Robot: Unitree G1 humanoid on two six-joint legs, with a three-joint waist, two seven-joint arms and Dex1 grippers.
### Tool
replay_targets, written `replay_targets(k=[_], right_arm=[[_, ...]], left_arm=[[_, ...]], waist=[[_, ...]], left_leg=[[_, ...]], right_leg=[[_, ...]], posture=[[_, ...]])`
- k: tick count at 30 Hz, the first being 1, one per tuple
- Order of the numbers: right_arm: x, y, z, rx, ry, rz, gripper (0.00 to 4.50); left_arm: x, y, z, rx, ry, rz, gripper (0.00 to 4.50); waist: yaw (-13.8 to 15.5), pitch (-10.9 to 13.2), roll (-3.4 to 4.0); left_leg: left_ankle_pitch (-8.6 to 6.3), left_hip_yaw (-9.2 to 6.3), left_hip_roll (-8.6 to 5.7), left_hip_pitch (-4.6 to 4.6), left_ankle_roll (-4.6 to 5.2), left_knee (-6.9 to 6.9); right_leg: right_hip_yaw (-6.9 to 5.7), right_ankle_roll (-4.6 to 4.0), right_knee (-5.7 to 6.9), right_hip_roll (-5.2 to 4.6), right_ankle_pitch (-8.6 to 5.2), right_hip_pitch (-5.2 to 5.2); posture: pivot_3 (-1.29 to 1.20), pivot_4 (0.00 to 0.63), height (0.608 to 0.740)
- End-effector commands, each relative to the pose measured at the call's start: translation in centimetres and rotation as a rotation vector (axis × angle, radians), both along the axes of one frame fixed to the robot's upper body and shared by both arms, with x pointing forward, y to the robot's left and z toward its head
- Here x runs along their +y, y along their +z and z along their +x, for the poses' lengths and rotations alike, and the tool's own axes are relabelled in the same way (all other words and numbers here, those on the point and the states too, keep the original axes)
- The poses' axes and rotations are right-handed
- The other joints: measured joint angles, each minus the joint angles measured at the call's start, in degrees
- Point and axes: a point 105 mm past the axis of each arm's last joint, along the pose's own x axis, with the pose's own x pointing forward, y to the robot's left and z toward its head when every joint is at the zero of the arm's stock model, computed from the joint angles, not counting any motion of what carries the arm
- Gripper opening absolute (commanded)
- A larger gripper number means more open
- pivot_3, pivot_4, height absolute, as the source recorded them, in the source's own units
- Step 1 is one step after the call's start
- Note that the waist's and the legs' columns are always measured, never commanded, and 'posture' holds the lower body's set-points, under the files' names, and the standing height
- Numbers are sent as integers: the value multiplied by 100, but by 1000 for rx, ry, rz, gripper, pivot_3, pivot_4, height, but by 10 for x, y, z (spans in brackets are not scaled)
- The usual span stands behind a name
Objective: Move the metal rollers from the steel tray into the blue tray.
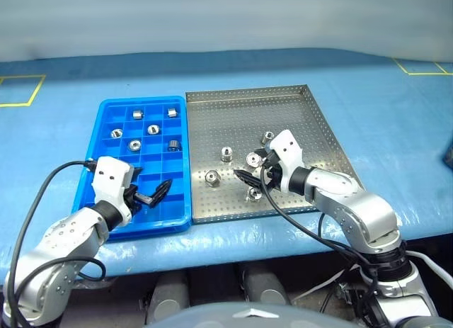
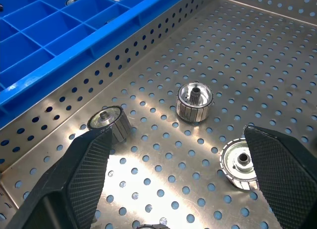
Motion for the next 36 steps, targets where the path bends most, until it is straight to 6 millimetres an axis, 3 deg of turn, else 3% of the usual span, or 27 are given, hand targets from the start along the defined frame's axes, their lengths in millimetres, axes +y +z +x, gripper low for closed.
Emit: replay_targets(k=[1, 31, 36], right_arm=[[0, 6, 0, -35, 0, 8, 4463], [-1, 2, -5, -11, -6, 0, 4463], [-1, 1, -6, -9, -9, 6, 4463]], left_arm=[[-1, 8, 0, -49, -13, 21, 4500], [1, 7, 2, -42, -33, 29, 4500], [-8, 16, 11, -60, -133, 67, 4500]], waist=[[1, 0, 0], [1, 0, 0], [-2, 0, 0]], left_leg=[[0, 0, 0, 0, 0, 0], [0, 0, 0, 0, 0, 1], [0, -1, 0, 0, 0, 2]], right_leg=[[0, 0, 0, 0, 0, 0], [0, 0, 1, 0, 0, 0], [-2, 0, 1, 1, 0, 0]], posture=[[1, 150, 740], [-24, 150, 740], [-30, 150, 740]])
